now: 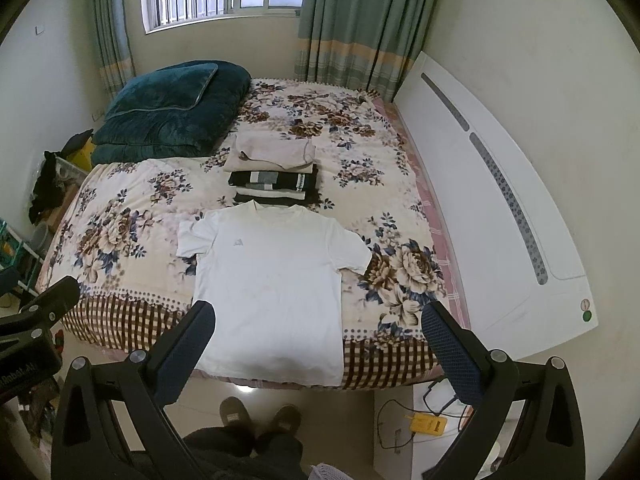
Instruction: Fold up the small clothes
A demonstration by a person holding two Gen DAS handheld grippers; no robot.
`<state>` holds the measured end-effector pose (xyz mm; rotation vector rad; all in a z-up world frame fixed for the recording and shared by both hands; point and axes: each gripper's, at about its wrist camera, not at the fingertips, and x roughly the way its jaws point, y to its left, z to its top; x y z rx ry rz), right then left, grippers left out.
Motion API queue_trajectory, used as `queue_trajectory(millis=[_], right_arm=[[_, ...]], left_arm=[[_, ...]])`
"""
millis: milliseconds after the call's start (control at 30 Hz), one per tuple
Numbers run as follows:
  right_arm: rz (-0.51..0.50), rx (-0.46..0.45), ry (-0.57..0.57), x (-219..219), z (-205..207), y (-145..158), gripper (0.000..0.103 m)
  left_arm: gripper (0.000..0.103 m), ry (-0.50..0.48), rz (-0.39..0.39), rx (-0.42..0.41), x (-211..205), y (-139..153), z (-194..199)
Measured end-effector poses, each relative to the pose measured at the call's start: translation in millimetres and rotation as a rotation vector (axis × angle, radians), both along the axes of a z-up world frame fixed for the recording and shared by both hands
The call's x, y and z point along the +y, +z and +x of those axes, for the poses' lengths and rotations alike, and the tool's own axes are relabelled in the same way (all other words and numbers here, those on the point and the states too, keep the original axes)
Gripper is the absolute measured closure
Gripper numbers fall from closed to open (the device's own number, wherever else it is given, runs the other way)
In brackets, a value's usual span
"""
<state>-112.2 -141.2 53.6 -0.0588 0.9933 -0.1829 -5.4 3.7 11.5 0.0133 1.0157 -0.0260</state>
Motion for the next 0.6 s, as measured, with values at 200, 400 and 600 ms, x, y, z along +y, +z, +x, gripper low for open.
queue_trajectory(millis=[200, 400, 600], right_arm=[[-0.002, 0.000, 0.002, 0.3, 0.1, -0.7, 0.000], [0.004, -0.003, 0.002, 2.1, 0.7, 0.7, 0.000], [0.002, -0.004, 0.002, 3.5, 1.2, -1.3, 0.000]], left_arm=[[0.000, -0.002, -0.002, 0.001, 0.7, 0.1, -0.7], [0.000, 0.000, -0.004, -0.004, 0.7, 1.1, 1.7], [0.000, -0.001, -0.009, 0.000, 0.5, 2.2, 4.5]])
